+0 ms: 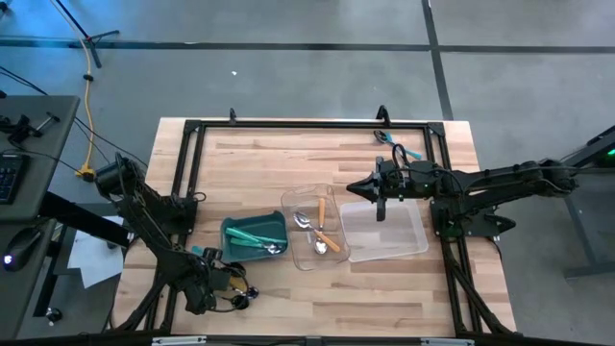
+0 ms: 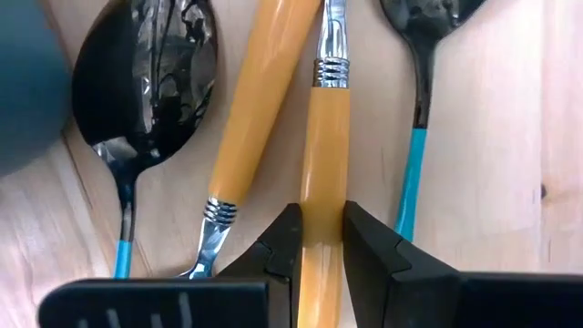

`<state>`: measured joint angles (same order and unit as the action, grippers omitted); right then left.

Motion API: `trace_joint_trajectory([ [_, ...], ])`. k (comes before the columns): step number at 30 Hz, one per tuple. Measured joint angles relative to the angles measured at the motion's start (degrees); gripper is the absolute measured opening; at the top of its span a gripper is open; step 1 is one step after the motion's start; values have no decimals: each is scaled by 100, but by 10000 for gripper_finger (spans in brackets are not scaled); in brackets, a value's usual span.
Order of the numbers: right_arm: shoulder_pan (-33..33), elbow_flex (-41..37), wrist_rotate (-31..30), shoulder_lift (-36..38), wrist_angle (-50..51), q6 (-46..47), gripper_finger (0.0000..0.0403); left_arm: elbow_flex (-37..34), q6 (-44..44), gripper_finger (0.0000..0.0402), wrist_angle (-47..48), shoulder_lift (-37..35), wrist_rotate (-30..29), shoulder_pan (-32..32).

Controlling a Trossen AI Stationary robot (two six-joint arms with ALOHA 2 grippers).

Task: Sort silverware by color (type)
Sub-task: Put the orange spoon into the transparent bin

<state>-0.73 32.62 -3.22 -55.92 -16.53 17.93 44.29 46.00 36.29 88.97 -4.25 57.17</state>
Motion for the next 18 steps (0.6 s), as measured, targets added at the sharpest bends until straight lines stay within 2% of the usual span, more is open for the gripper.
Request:
trace_joint_trajectory([
  [18, 0, 0, 0, 0, 0, 0, 0, 0, -799, 44, 16, -580, 70, -418],
])
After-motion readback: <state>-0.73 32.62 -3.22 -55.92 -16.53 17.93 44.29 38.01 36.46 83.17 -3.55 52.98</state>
